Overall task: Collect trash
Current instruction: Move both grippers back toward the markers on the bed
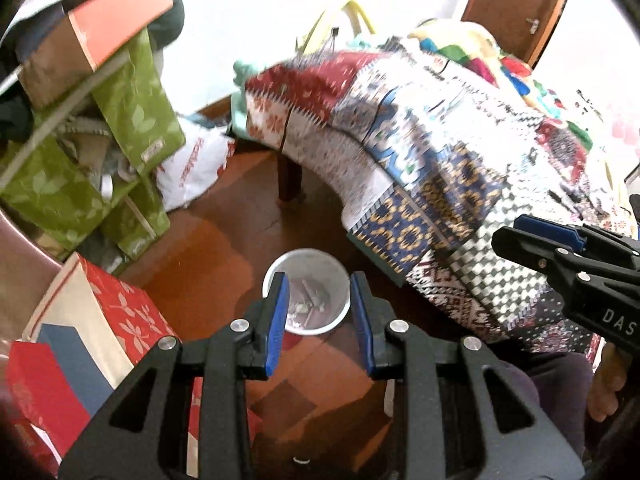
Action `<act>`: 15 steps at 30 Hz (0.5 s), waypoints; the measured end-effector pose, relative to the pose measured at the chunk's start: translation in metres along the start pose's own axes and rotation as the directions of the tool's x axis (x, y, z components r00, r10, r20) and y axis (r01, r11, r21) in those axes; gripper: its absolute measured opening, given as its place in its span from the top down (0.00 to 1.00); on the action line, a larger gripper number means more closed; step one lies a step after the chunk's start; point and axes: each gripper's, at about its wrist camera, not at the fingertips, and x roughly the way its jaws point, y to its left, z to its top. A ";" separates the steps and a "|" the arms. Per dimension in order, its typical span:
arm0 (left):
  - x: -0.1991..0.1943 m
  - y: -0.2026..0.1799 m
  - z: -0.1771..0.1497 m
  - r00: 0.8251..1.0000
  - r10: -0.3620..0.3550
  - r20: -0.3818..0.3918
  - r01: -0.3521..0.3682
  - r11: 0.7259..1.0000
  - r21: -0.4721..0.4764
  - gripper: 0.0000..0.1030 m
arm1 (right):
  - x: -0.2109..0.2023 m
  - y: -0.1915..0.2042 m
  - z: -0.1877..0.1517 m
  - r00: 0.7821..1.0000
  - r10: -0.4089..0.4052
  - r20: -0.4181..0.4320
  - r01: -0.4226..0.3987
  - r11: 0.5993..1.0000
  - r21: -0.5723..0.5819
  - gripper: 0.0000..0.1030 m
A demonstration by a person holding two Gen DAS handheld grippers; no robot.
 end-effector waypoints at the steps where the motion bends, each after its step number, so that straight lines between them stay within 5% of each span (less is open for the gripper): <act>1: -0.009 -0.005 0.001 1.000 -0.003 0.019 0.002 1.000 0.007 0.71 | -0.008 -0.002 -0.001 1.000 -0.002 0.015 0.002 1.000 0.000 0.65; 15: -0.099 -0.099 0.008 0.974 -0.080 0.212 0.053 0.990 0.132 0.65 | -0.130 -0.047 -0.030 0.965 -0.066 0.255 0.059 0.998 0.037 0.65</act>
